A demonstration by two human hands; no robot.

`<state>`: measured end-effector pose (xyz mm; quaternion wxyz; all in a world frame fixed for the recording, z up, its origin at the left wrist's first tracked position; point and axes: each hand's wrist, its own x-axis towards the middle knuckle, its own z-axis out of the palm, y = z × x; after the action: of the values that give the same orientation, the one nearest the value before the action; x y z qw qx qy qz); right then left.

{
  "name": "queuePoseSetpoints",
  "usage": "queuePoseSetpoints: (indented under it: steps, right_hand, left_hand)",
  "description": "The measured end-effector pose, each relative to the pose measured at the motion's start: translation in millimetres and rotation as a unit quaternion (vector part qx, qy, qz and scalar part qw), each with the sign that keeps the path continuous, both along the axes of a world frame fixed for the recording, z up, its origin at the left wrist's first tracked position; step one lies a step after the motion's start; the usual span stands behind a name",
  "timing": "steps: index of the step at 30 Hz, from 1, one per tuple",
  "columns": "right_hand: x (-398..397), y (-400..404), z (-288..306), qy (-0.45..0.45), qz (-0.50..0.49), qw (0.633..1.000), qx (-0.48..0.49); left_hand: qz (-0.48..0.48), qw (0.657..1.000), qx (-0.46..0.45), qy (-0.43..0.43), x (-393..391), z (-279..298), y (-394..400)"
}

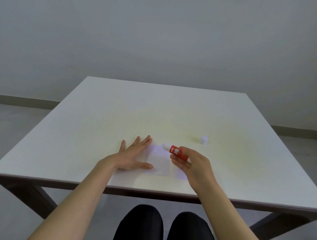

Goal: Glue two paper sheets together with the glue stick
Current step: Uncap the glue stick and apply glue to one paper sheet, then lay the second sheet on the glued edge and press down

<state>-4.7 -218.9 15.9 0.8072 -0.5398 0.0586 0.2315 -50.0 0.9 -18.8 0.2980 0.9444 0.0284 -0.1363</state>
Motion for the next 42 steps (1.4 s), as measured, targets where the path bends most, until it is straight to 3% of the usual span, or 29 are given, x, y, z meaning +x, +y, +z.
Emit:
queuePoseSetpoints:
  steps: [2,4,8,10,13,16,17,18,20,22,24,26,34,39,42]
  right_hand:
    - [-3.7,0.2,4.4,0.105,-0.015,0.987,0.117]
    - [-7.5,4.4,9.0,0.167,-0.014,0.966,0.198]
    - [-12.9,25.7,16.1,0.172,0.027,0.962,0.210]
    - [-15.3,37.2,18.2,0.137,0.038,0.975,0.174]
    - [-16.5,46.1,16.2,-0.006,0.040,0.999,0.033]
    - [-20.2,43.1,4.6,-0.173,0.006,0.968,-0.180]
    - [-22.1,40.2,-2.5,-0.250,0.004,0.933,-0.259]
    - [-24.4,36.9,-10.7,-0.341,0.025,0.875,-0.341]
    - [-32.1,33.8,-26.2,-0.499,0.111,0.709,-0.486]
    - [-43.0,35.4,-36.4,-0.566,0.191,0.571,-0.564]
    - [-54.9,38.6,-41.3,-0.601,0.190,0.496,-0.597]
    - [-61.2,39.3,-44.7,-0.632,0.147,0.461,-0.606]
    - [-65.7,26.4,-56.4,-0.728,0.094,0.410,-0.541]
    - [-63.3,24.5,-49.9,-0.748,0.051,0.449,-0.486]
    - [-54.3,24.1,-31.4,-0.723,-0.025,0.512,-0.463]
  left_hand:
    - [0.053,0.993,-0.089,-0.049,-3.7,4.5,-1.4]
    - [0.122,0.963,-0.204,-0.126,-5.5,12.8,-6.3]
    - [0.166,0.911,-0.329,-0.186,-3.7,34.2,-30.5]
    - [0.188,0.893,-0.352,-0.210,-3.0,40.7,-41.5]
    - [0.257,0.868,-0.343,-0.251,-1.1,41.9,-41.4]
    - [0.304,0.853,-0.328,-0.269,-1.8,38.7,-29.5]
    - [0.323,0.850,-0.312,-0.275,-2.2,37.9,-23.8]
    - [0.344,0.850,-0.285,-0.279,-2.6,37.4,-18.2]
    - [0.383,0.852,-0.211,-0.288,-4.1,35.7,-7.5]
    - [0.400,0.854,-0.135,-0.303,-5.6,33.4,-1.5]
    - [0.399,0.858,-0.095,-0.309,-5.5,29.4,0.9]
    - [0.407,0.857,-0.081,-0.307,-3.8,25.9,1.7]
    - [0.431,0.846,-0.094,-0.299,2.5,13.3,-1.7]
    - [0.410,0.849,-0.096,-0.319,0.0,6.7,-1.6]
    - [0.392,0.857,-0.102,-0.319,-0.7,3.3,0.2]
